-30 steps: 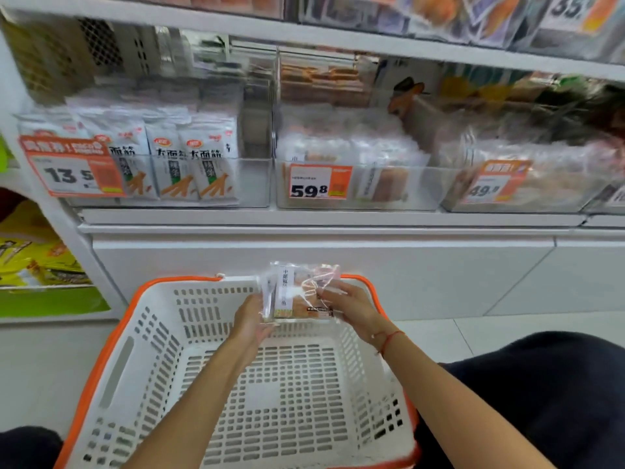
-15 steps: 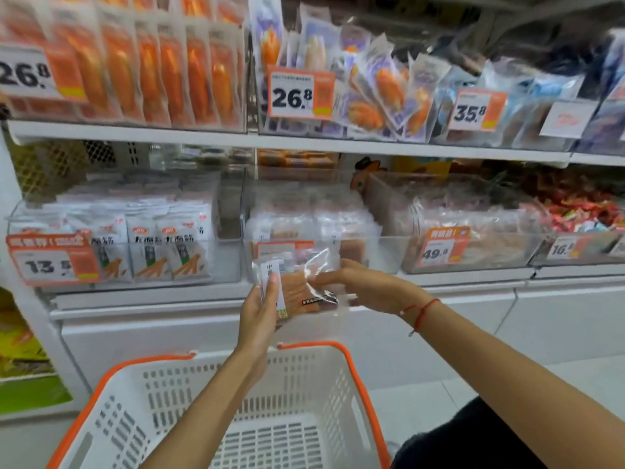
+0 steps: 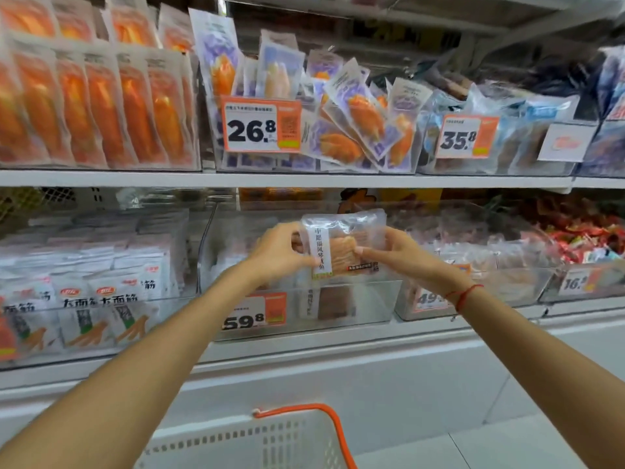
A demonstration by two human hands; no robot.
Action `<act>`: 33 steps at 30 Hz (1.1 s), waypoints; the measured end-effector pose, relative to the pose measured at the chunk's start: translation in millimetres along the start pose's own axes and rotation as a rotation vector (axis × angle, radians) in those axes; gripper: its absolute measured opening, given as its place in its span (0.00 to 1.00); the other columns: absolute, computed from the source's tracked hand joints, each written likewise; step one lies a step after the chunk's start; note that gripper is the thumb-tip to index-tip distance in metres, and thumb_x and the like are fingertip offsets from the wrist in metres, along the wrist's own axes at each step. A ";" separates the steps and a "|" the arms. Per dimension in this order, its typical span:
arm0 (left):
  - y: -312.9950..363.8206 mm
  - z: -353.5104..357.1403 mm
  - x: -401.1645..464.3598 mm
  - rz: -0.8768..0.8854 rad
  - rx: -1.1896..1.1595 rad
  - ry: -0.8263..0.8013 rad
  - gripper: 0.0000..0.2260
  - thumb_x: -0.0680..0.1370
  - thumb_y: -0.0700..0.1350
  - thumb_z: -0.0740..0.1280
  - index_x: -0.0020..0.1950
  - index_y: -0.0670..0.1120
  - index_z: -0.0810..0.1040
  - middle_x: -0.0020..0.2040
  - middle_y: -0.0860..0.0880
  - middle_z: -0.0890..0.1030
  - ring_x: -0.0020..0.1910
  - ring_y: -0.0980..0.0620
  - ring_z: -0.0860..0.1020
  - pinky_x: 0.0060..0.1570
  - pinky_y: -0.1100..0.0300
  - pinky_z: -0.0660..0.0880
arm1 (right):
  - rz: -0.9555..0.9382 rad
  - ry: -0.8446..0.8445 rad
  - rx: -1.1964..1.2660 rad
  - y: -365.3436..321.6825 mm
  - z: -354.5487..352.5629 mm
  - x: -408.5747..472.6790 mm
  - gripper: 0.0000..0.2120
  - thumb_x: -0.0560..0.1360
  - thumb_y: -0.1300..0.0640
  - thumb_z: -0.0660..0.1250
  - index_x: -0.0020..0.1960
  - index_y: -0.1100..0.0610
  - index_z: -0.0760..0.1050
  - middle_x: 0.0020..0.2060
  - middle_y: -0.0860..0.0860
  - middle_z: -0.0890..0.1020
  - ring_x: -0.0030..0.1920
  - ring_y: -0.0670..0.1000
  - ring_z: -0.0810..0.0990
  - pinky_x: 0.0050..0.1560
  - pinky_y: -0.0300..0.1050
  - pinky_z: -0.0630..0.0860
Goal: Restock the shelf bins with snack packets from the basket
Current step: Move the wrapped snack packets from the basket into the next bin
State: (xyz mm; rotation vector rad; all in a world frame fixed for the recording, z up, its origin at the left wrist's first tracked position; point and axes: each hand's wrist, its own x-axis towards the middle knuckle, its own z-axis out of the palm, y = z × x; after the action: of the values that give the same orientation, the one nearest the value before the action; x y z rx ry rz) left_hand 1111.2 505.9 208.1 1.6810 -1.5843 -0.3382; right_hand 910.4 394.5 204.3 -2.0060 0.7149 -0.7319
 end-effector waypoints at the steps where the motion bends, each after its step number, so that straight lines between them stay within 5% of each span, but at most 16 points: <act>1: -1.7 1.3 6.3 -0.003 0.041 0.015 0.12 0.68 0.43 0.77 0.39 0.56 0.75 0.44 0.55 0.82 0.45 0.57 0.80 0.47 0.59 0.75 | -0.001 0.004 -0.006 4.8 0.5 5.3 0.15 0.75 0.59 0.68 0.59 0.63 0.75 0.53 0.56 0.83 0.53 0.53 0.82 0.53 0.43 0.79; 9: -24.8 5.8 14.8 -0.039 0.152 0.057 0.13 0.63 0.53 0.79 0.40 0.53 0.79 0.45 0.53 0.84 0.45 0.56 0.82 0.50 0.50 0.78 | -0.063 0.023 -0.017 20.5 9.1 16.1 0.15 0.75 0.60 0.69 0.61 0.59 0.74 0.50 0.49 0.82 0.46 0.40 0.82 0.44 0.33 0.77; 16: -16.6 -1.7 0.5 0.012 0.299 -0.040 0.10 0.71 0.59 0.70 0.39 0.55 0.78 0.44 0.57 0.82 0.47 0.55 0.79 0.61 0.48 0.70 | -0.106 0.032 -0.185 23.0 10.1 -1.3 0.05 0.70 0.54 0.73 0.44 0.49 0.79 0.45 0.40 0.82 0.46 0.37 0.80 0.46 0.33 0.76; 20: -11.9 -10.2 0.9 -0.054 0.303 -0.224 0.09 0.73 0.57 0.69 0.40 0.54 0.77 0.42 0.57 0.81 0.45 0.55 0.78 0.52 0.55 0.72 | -0.076 0.055 -0.253 29.6 16.1 -2.9 0.13 0.68 0.53 0.75 0.46 0.62 0.81 0.48 0.50 0.84 0.48 0.50 0.81 0.51 0.49 0.78; 23: -12.8 -10.0 2.0 -0.054 0.386 -0.269 0.14 0.75 0.59 0.66 0.47 0.49 0.76 0.48 0.53 0.81 0.50 0.52 0.78 0.51 0.53 0.72 | -0.041 0.038 -0.276 28.6 16.3 -2.3 0.12 0.68 0.54 0.75 0.41 0.62 0.80 0.48 0.55 0.84 0.48 0.57 0.82 0.52 0.56 0.78; 29: -8.9 -12.2 8.3 -0.084 0.456 -0.350 0.12 0.76 0.60 0.64 0.49 0.52 0.70 0.51 0.51 0.77 0.53 0.47 0.76 0.52 0.50 0.71 | 0.049 -0.106 -0.500 11.2 2.9 7.9 0.12 0.70 0.56 0.74 0.38 0.65 0.78 0.37 0.59 0.79 0.34 0.51 0.74 0.37 0.42 0.69; 31: -4.6 -18.3 10.5 -0.046 0.364 -0.342 0.20 0.76 0.61 0.64 0.62 0.52 0.71 0.61 0.53 0.74 0.60 0.50 0.73 0.60 0.50 0.71 | 0.099 -0.162 -0.571 0.7 -5.2 15.6 0.12 0.70 0.56 0.74 0.44 0.65 0.79 0.42 0.62 0.81 0.40 0.53 0.77 0.42 0.45 0.71; 33: 1.3 -21.8 14.5 0.016 0.267 -0.326 0.22 0.76 0.58 0.66 0.67 0.53 0.70 0.67 0.53 0.72 0.65 0.51 0.71 0.66 0.50 0.68 | 0.066 -0.175 -0.621 -12.9 -8.0 21.2 0.21 0.69 0.57 0.75 0.61 0.60 0.75 0.58 0.57 0.79 0.54 0.51 0.77 0.55 0.45 0.72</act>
State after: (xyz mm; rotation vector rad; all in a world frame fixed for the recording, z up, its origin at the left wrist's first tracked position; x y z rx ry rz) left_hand 1127.4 500.2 227.8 1.8858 -1.9513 -0.4241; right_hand 921.4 381.2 223.9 -2.5473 0.9803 -0.3006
